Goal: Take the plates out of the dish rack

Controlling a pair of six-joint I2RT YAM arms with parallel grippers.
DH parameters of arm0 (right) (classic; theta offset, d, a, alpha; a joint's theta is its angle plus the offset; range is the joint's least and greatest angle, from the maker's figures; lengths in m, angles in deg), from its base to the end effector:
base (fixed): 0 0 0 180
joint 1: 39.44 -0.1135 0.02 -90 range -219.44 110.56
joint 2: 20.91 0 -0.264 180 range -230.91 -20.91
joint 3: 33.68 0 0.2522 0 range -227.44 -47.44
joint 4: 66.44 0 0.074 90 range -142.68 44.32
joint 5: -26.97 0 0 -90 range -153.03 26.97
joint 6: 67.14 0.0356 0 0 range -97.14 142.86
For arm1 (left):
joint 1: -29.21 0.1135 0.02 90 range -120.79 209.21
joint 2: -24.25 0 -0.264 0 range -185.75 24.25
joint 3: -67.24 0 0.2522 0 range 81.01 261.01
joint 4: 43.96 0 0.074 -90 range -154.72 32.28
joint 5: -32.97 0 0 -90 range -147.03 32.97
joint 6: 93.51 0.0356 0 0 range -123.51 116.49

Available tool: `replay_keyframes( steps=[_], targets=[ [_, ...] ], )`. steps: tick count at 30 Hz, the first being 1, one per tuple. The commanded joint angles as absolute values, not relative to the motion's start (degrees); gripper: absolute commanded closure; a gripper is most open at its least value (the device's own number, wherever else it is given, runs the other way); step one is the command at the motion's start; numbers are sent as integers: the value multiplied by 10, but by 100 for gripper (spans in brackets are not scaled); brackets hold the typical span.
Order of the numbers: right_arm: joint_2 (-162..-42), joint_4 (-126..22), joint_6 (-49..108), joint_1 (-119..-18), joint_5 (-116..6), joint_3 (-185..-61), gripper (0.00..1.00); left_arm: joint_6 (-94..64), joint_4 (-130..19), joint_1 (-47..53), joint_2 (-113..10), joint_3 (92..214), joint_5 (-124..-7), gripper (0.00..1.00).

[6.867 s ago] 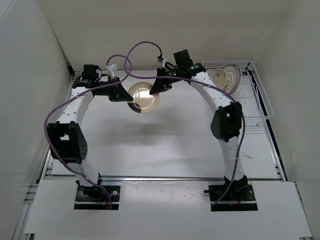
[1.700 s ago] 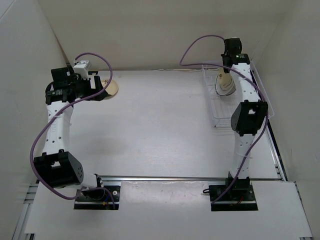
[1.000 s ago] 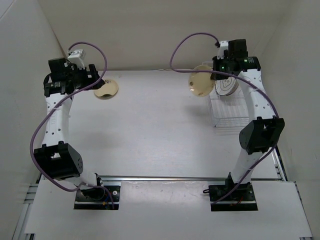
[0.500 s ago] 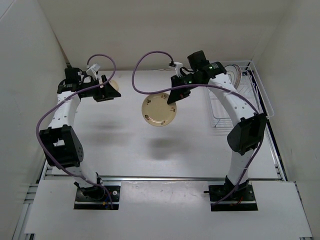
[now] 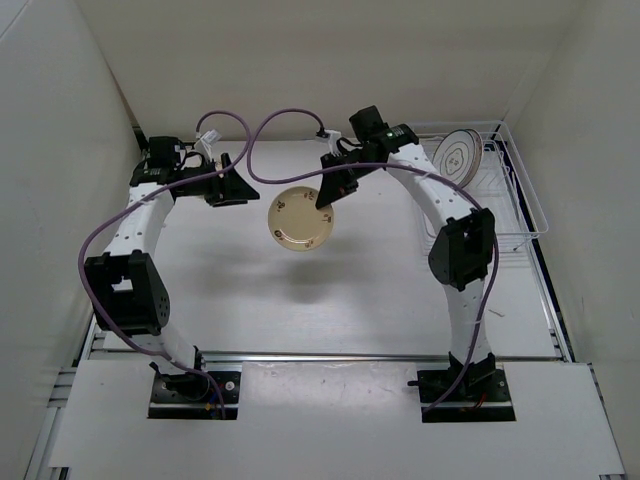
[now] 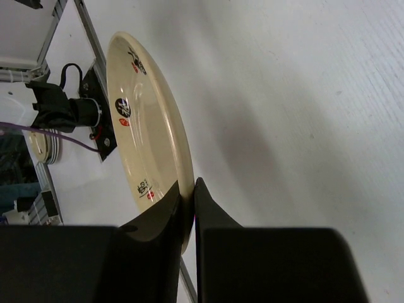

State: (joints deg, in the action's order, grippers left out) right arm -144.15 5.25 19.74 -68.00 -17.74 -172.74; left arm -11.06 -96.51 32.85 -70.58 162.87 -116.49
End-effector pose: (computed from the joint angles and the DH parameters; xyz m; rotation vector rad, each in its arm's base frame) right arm 0.3945 0.2435 0.3211 -0.9860 2.3073 1.1810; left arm 0.3527 -0.0083 0.3078 0.2204 2.2450 -1.2892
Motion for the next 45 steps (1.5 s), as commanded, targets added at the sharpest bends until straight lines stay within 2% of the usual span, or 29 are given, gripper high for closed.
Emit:
replay_keyframes(
  steps=[1,17,22,25,27,28,29,31,33,36,37,38,40,41,44,45],
  targets=[
    [-1450,24,208,-684,-130,-1770,100,-103,-962,330,-675,1615,-1188,17],
    [-1558,-50,301,-706,-99,-1874,100,-98,-962,325,-676,1580,-1188,18],
    [-1558,-65,321,-706,-93,-1875,100,-98,-962,319,-701,1586,-1188,29],
    [-1558,-71,326,-706,-88,-1875,100,-98,-962,319,-711,1591,-1183,32],
    [-1558,-71,326,-706,-88,-1875,100,-92,-962,313,-716,1591,-1183,42],
    [-1558,-76,326,-706,-88,-1875,100,-92,-962,313,-716,1591,-1183,51],
    [-1558,-76,326,-706,-88,-1875,100,-92,-962,313,-722,1597,-1183,66],
    [-1558,-76,331,-706,-88,-1875,100,-92,-962,313,-728,1603,-1183,81],
    [-1558,-76,331,-706,-94,-1880,100,-92,-962,313,-728,1609,-1177,90],
    [-1558,-76,321,-706,-100,-1880,100,-104,-962,313,-733,1609,-1158,90],
    [-1558,-68,321,-706,-109,-1880,98,-104,-957,313,-733,1614,-1158,90],
    [-1553,-62,315,-706,-119,-1880,88,-111,-957,313,-733,1614,-1146,90],
    [-1548,-54,315,-706,-150,-1875,51,-133,-950,313,-733,1614,-1097,90],
    [-1542,-47,315,-706,-169,-1875,29,-138,-950,313,-733,1621,-1073,90],
    [-1528,-31,297,-706,-227,-1875,11,-144,-950,313,-728,1627,-1003,90],
    [-1528,-31,284,-699,-241,-1869,10,-144,-945,313,-728,1627,-989,90]
  ],
)
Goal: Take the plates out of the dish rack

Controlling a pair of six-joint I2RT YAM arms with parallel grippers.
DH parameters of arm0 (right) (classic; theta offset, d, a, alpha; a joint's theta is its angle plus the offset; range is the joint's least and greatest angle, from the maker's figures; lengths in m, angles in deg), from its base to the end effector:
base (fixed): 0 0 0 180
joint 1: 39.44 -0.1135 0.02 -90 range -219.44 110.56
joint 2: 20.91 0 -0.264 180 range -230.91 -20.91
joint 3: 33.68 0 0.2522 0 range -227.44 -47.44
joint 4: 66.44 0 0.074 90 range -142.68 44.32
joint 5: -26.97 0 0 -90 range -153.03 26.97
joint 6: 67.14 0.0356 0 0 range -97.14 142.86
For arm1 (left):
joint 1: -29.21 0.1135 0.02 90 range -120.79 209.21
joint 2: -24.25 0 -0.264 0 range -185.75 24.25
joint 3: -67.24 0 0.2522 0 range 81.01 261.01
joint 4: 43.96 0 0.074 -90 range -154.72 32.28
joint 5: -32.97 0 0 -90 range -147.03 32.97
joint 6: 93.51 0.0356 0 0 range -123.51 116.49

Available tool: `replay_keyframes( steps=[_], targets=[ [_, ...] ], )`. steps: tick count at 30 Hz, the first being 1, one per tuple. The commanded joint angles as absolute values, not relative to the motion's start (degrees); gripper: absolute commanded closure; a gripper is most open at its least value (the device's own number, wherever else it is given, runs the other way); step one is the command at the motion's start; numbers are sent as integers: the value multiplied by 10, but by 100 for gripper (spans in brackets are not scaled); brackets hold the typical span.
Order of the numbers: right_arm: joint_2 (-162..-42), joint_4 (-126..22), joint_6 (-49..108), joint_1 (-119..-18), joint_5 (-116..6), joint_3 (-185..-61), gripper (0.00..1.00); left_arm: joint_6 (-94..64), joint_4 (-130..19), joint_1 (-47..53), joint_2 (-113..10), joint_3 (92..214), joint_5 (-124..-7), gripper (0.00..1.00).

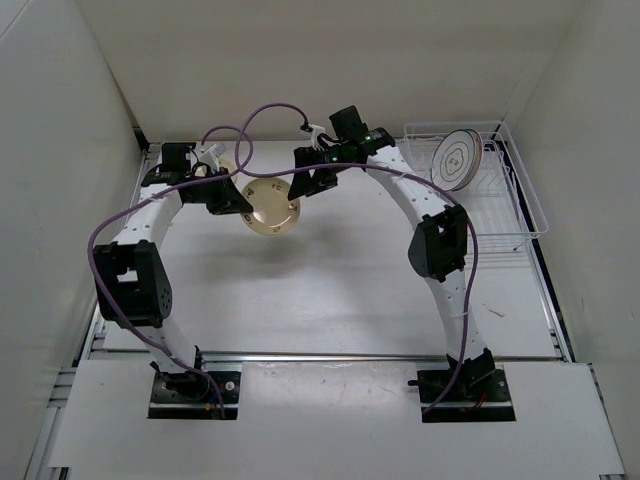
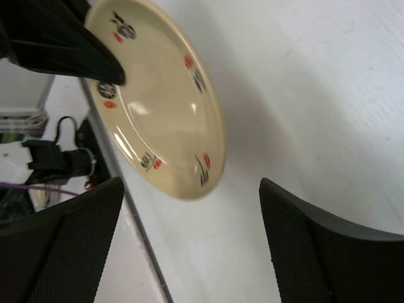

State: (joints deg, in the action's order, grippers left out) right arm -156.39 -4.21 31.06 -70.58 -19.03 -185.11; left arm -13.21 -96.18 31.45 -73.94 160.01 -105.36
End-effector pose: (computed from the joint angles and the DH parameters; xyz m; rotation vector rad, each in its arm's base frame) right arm 0.4319 0.2899 0.2959 -0.8567 2.2701 1.2346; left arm 0.3617 -0.0125 0.2685 0.0615 2.4326 -1.1260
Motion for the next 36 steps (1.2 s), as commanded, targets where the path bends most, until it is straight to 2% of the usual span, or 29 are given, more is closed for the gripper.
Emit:
replay_keyframes(
  steps=[1,2,6,12,21,28,36],
  targets=[
    [-1521,-23,284,-699,-270,-1869,8,-151,-945,313,-728,1627,-963,90],
    [-1512,-18,276,-699,-280,-1861,5,-156,-945,313,-728,1627,-954,90],
    [-1483,-12,256,-681,-329,-1828,4,-163,-945,313,-728,1639,-885,90],
    [-1416,6,220,-663,-380,-1759,1,-188,-939,387,-747,1658,-867,90],
    [-1323,29,195,-663,-400,-1681,0,-193,-939,489,-863,1766,-958,90],
    [-1235,83,164,-658,-395,-1550,0,-216,-939,494,-980,1902,-990,90],
    [-1161,151,98,-648,-459,-1494,0,-251,-913,494,-1083,1968,-997,90]
  ],
)
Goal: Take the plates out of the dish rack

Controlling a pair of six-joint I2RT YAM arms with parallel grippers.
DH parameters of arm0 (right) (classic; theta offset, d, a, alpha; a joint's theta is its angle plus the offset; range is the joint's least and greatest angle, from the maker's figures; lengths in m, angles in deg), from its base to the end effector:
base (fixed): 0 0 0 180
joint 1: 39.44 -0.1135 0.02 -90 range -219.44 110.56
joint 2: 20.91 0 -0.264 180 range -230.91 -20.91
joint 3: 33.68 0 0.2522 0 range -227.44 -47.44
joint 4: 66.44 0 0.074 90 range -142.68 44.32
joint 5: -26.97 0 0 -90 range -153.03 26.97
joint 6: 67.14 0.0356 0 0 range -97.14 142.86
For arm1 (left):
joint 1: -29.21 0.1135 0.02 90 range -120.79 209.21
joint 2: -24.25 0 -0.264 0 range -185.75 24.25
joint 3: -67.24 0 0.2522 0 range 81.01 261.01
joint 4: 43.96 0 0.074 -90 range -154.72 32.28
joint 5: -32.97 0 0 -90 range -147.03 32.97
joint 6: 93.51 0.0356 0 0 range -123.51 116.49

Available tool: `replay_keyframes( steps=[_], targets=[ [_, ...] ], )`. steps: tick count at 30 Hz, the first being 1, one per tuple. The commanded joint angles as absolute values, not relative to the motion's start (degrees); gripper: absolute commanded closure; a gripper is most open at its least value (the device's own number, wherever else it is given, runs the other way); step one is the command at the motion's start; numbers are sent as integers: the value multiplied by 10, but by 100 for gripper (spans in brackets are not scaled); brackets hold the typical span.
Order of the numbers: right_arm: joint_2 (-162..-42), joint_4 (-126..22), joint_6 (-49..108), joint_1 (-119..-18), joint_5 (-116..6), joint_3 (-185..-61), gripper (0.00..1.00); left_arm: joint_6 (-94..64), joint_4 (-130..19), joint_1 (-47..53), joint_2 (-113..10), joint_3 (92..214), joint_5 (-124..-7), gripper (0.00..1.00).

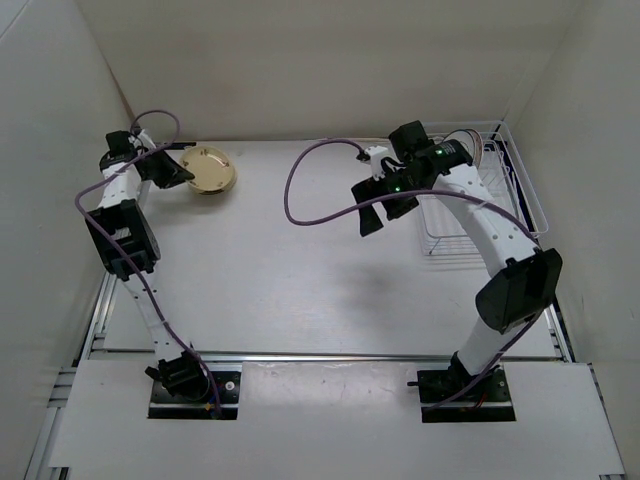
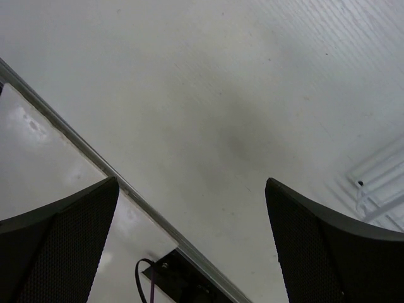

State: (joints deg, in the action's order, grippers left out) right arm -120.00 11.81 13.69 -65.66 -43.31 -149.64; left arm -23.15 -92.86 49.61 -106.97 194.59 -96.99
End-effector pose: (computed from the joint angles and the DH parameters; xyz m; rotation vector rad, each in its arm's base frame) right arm 0.3128 0.1674 0.3530 -0.9159 2.4848 0.5548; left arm 0.4830 0.1553 0.2144 -0.5368 2.3180 -0.8534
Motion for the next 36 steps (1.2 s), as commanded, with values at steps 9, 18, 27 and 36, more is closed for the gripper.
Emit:
replay_keyframes(
  steps=[9,18,27,36],
  targets=[
    [-1150,205,77,-619,-483,-1533,0,-263,-896,494,-1141,1997,-1010,90],
    [-1156,212,72,-619,-483,-1548,0,-287,-886,494,-1166,1997,-1015,84],
    [-1161,212,72,-619,-483,-1554,0,-305,-875,494,-1166,2008,-1004,84],
    [-1166,212,72,-619,-483,-1570,0,-316,-875,494,-1166,2013,-978,55]
  ],
)
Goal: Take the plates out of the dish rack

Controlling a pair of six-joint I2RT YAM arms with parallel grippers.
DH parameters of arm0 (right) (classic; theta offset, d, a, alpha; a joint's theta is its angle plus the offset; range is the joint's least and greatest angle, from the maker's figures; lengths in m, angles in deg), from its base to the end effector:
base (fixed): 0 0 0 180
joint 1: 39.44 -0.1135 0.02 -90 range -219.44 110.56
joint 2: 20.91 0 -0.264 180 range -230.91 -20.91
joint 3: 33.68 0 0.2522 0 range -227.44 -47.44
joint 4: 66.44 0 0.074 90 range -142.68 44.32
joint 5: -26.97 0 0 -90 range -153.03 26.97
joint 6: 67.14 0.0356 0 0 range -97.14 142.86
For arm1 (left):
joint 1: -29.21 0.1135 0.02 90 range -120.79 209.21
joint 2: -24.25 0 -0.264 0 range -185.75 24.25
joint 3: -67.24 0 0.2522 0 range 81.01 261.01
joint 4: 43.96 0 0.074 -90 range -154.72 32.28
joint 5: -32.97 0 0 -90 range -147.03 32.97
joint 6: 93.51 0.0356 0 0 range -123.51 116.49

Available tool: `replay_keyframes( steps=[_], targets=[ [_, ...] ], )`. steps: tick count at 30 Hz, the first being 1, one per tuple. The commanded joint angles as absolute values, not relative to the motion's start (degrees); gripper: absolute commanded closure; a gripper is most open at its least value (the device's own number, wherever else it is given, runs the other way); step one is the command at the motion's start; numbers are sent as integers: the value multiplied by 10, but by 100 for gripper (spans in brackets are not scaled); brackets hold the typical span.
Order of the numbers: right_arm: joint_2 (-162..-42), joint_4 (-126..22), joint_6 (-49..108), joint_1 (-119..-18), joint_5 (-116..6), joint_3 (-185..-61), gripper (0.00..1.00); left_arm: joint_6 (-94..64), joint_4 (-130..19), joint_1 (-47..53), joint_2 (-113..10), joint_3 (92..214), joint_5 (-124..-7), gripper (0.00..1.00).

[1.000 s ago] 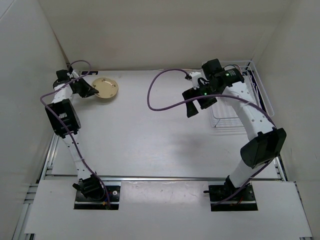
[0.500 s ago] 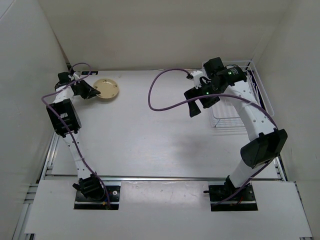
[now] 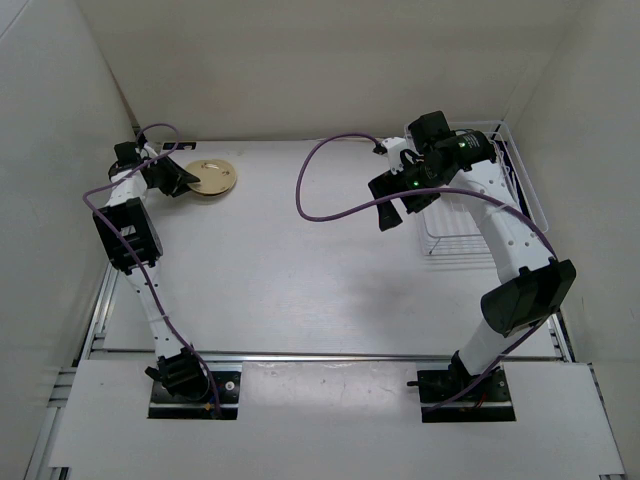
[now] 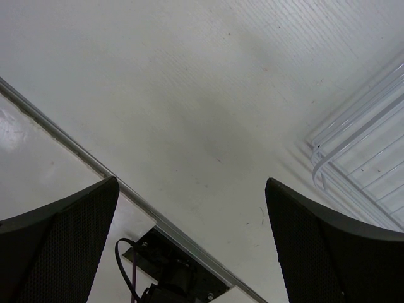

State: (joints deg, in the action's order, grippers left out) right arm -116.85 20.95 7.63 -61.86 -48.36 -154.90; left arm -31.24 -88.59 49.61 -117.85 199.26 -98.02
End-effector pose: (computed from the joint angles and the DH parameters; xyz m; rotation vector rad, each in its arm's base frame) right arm 0.2980 0.1327 0.3879 -0.9343 2.4783 0.3813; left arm 0.5095 0.1646 0.1492 -0.7227 2.3225 -0.9501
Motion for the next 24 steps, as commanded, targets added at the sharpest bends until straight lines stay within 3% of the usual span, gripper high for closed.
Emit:
replay_keyframes(
  steps=[1,6,15,24],
  targets=[
    [-1166,212,72,-619,-483,-1570,0,-316,-875,494,-1166,2013,-978,55],
    [-1166,212,72,-619,-483,-1570,0,-310,-875,494,-1148,2007,-968,54],
    [-1166,207,72,-619,-458,-1560,0,-270,-875,489,-1108,1990,-943,32],
    [-1150,197,72,-619,-440,-1530,0,-221,-892,473,-1065,1990,-869,29]
  ],
)
